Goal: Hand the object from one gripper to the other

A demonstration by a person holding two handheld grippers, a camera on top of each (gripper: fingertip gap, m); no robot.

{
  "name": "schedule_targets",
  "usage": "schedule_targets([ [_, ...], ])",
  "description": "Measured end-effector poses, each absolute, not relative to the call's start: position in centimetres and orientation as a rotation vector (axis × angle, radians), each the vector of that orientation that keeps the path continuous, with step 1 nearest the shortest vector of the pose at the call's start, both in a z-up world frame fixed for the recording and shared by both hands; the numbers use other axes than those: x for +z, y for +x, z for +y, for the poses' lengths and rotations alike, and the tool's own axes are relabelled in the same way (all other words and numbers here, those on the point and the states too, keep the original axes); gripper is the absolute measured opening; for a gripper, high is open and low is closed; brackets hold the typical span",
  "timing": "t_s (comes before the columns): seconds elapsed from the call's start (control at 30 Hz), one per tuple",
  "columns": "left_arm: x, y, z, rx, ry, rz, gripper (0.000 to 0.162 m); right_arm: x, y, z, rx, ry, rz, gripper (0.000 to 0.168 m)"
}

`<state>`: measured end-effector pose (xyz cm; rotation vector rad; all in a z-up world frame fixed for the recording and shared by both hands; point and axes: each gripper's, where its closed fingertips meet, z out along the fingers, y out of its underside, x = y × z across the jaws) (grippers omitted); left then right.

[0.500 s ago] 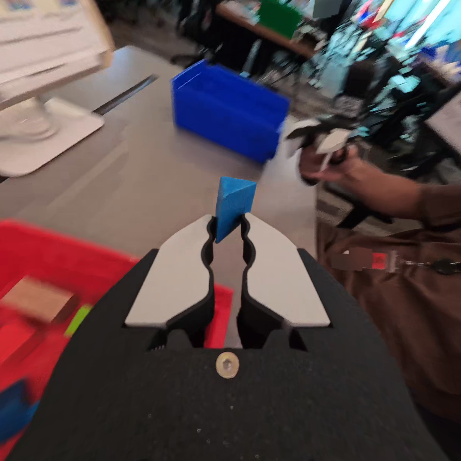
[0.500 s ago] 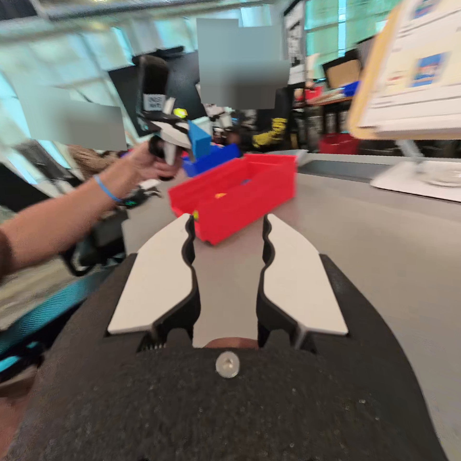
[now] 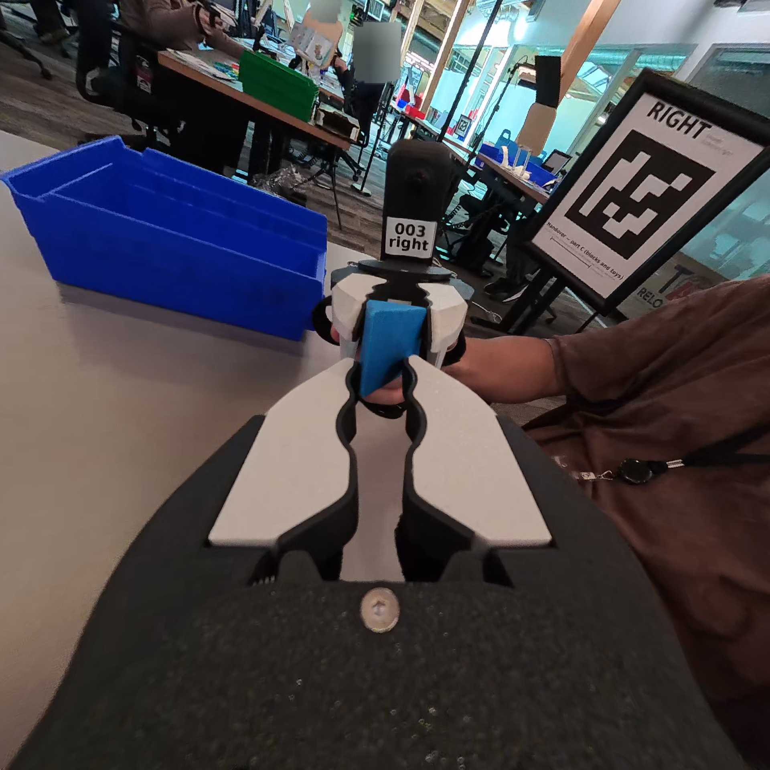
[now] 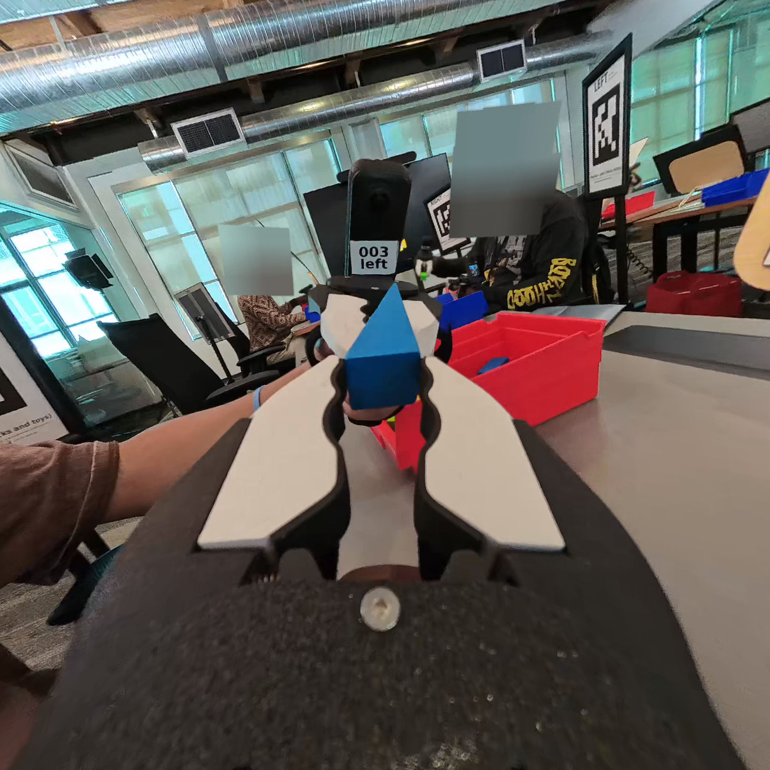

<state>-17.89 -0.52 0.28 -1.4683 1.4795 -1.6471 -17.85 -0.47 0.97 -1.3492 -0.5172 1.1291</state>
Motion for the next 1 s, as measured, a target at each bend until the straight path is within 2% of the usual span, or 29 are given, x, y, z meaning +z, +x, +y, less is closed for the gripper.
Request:
schedule_targets([
  [0.1, -0.2, -17.5, -1.2, -1.688, -1.52, 1.449, 0.023, 0.6, -17.1, -0.9, 1.107, -1.363, -0.526, 0.032],
  [0.2, -0.5, -18.2, -1.8, -1.663, -1.603, 1.336, 0.063, 1.6, -14.8, -1.5, 1.04, -1.363, -0.515, 0.032],
  [0.23, -1.0, -18.7, -2.1, -1.613, -1.637, 1.297, 0.066, 2.0, -13.6, -1.6, 0.992, -1.382, -0.516, 0.032],
  [0.4, -5.4, -22.8, -6.2, -1.296, -1.754, 1.133, 0.06, 3.6, -2.3, -0.2, 0.492, -1.625, -0.443, 0.032],
  [0.53, -8.3, -26.0, -9.7, -1.133, -1.776, 1.028, 0.058, 2.4, 8.6, 2.6, -0.132, -1.884, -0.507, 0.032],
  [0.7, -9.4, -27.5, -11.0, -0.991, -1.747, 1.032, 0.053, -4.8, 15.8, 6.6, -0.628, -2.148, -0.925, 0.033],
  [0.83, -9.4, -27.1, -10.6, -0.992, -1.745, 1.043, 0.052, -10.7, 18.8, 8.3, -0.81, -2.254, -1.192, 0.033],
  [1.0, -10.3, -26.7, -10.5, -1.042, -1.775, 1.052, 0.052, -14.2, 20.9, 10.1, -0.916, -2.266, -1.275, 0.033],
])
